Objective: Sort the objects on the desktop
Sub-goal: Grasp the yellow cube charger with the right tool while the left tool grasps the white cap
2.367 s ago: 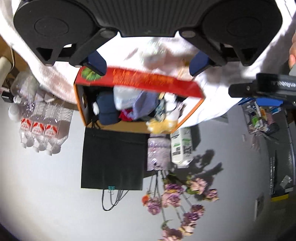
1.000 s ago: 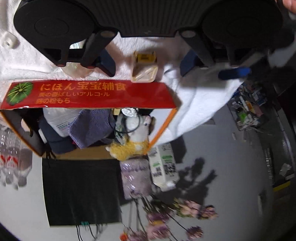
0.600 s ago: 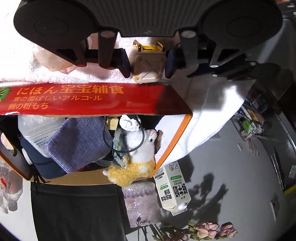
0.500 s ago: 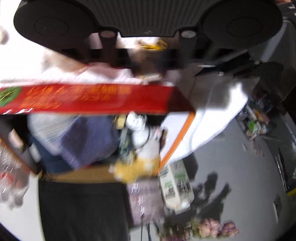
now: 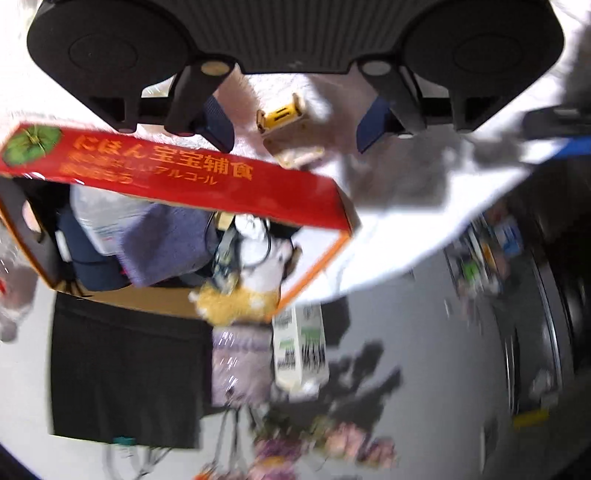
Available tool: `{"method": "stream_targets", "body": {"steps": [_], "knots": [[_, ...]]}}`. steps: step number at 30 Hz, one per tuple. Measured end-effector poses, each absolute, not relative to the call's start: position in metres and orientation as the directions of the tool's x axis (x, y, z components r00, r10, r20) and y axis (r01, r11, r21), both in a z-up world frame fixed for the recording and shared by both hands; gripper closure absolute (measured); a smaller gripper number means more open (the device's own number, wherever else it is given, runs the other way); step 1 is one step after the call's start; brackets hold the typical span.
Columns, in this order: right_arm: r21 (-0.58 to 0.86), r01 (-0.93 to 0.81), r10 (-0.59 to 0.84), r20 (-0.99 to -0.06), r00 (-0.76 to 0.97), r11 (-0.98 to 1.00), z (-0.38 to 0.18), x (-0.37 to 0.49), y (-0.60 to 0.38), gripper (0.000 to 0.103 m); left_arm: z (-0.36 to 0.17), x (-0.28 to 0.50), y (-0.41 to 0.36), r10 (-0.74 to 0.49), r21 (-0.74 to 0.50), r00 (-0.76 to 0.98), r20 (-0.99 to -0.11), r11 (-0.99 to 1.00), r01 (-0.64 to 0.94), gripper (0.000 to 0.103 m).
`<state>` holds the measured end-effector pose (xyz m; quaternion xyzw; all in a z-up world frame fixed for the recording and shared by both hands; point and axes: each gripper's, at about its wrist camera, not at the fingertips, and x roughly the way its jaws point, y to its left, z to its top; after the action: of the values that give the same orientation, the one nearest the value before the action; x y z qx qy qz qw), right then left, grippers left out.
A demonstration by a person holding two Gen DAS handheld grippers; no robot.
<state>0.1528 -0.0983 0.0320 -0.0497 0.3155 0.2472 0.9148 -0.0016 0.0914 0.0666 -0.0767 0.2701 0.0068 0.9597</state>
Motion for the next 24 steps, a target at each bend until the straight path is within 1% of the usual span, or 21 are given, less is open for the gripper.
{"method": "stream_targets", "body": {"steps": [2, 3, 4, 8, 11, 14, 16, 20, 24], "knots": [[0.034, -0.485, 0.392, -0.638, 0.663, 0.874, 0.02, 0.166, -0.086, 0.035, 0.066, -0.007, 0.092, -0.013, -0.133, 0.854, -0.521, 0.989, -0.066, 0.063], [0.019, -0.488, 0.381, -0.651, 0.656, 0.873, 0.015, 0.172, -0.081, 0.054, 0.067, -0.008, 0.091, -0.003, -0.124, 0.852, -0.523, 0.99, -0.073, 0.063], [0.014, -0.484, 0.367, -0.671, 0.644, 0.875, 0.01, 0.175, -0.078, 0.063, 0.068, -0.01, 0.091, 0.006, -0.119, 0.852, -0.524, 0.99, -0.08, 0.063], [0.008, -0.454, 0.335, -0.686, 0.646, 0.891, 0.013, 0.16, -0.081, 0.064, 0.071, -0.023, 0.087, -0.01, -0.13, 0.858, -0.513, 0.989, -0.066, 0.063], [-0.012, -0.448, 0.329, -0.66, 0.675, 0.894, 0.028, 0.127, -0.096, 0.066, 0.077, -0.034, 0.073, -0.03, -0.122, 0.866, -0.499, 0.992, -0.035, 0.063], [0.004, -0.44, 0.355, -0.598, 0.719, 0.898, 0.047, 0.074, -0.128, 0.066, 0.079, -0.048, 0.054, -0.09, -0.14, 0.874, -0.478, 0.99, 0.025, 0.063], [-0.013, -0.429, 0.351, -0.552, 0.756, 0.903, 0.054, 0.032, -0.15, 0.066, 0.076, -0.055, 0.038, -0.124, -0.146, 0.868, -0.481, 0.987, 0.06, 0.063], [-0.022, -0.324, 0.266, -0.516, 0.814, 0.946, 0.05, -0.035, -0.19, 0.066, 0.067, -0.07, 0.001, -0.194, -0.111, 0.847, -0.495, 0.981, 0.16, 0.063], [0.031, -0.178, 0.167, -0.537, 0.827, 0.983, 0.035, -0.077, -0.227, 0.066, 0.055, -0.087, -0.026, -0.245, -0.099, 0.812, -0.53, 0.969, 0.228, 0.063]]}}
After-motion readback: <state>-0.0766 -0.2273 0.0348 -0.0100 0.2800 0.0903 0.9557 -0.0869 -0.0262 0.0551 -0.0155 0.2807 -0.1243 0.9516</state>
